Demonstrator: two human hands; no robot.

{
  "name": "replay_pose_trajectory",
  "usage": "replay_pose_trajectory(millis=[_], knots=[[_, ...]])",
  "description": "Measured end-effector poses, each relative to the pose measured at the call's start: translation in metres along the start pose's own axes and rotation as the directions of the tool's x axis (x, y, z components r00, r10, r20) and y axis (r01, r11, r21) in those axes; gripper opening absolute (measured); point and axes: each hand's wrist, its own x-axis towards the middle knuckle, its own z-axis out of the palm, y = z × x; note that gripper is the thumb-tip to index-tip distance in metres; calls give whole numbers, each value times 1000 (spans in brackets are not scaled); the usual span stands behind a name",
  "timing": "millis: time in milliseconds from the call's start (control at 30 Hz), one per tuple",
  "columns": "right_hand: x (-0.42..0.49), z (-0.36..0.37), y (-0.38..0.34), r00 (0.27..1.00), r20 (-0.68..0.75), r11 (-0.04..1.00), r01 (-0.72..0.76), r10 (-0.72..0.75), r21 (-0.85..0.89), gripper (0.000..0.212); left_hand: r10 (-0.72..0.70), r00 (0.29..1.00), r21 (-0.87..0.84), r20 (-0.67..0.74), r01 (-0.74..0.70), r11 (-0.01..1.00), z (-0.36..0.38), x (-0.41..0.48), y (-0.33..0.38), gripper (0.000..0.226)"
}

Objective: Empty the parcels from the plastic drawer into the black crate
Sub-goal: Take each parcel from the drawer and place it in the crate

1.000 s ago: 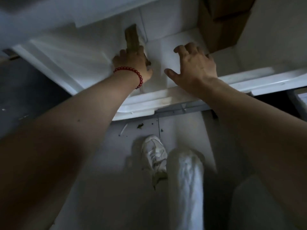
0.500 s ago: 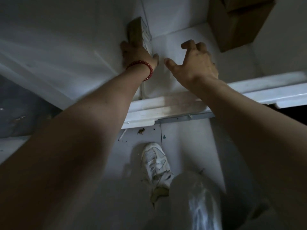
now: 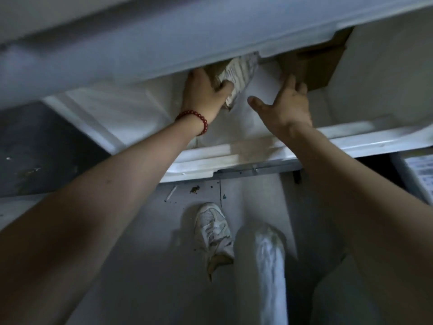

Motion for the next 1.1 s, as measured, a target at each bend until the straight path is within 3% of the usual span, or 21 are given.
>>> replay_pose_trajectory(millis=[67, 233, 367, 433, 533, 600, 733, 867, 933, 1000, 1100], knots=[[-17, -11, -3, 1000, -16, 1000, -3, 3, 11, 85, 7, 998, -57, 55, -4, 998, -14, -20, 18, 43], [-64, -49, -9, 1000, 17, 989, -4, 2, 144, 96, -110, 971, -130, 214, 140, 982, -50, -72, 53, 49], [-101, -86, -7, 997, 62, 988, 43, -53, 145, 96, -166, 874, -111, 456, 241, 964, -84, -98, 87, 49], [-118, -105, -5, 998, 38, 981, 51, -59, 186, 86, -170, 825, -111, 540, 270, 957, -103, -106, 106, 45], [-143, -127, 1, 995, 19, 949, 92, -103, 300, 53, -184, 756, -149, 628, 349, 925, -129, -117, 131, 39], [-159, -134, 5, 996, 9, 911, 73, -84, 406, 54, -160, 737, -163, 657, 345, 924, -141, -126, 144, 35], [-178, -136, 2, 996, -14, 857, 81, -86, 510, 55, -128, 792, -239, 598, 328, 914, -154, -145, 154, 35], [-183, -134, -4, 995, 12, 779, 66, -94, 623, 51, -268, 809, -473, 523, 537, 699, -147, -168, 135, 34], [-185, -131, -4, 993, 75, 748, 15, -87, 664, 48, -352, 808, -551, 473, 583, 597, -137, -183, 123, 27], [-189, -126, -2, 991, 95, 745, 7, -94, 667, 47, -442, 795, -616, 416, 604, 506, -124, -199, 114, 36], [-193, -120, 0, 987, 82, 795, 63, -140, 603, 53, -535, 790, -639, 300, 583, 502, -112, -212, 107, 41]])
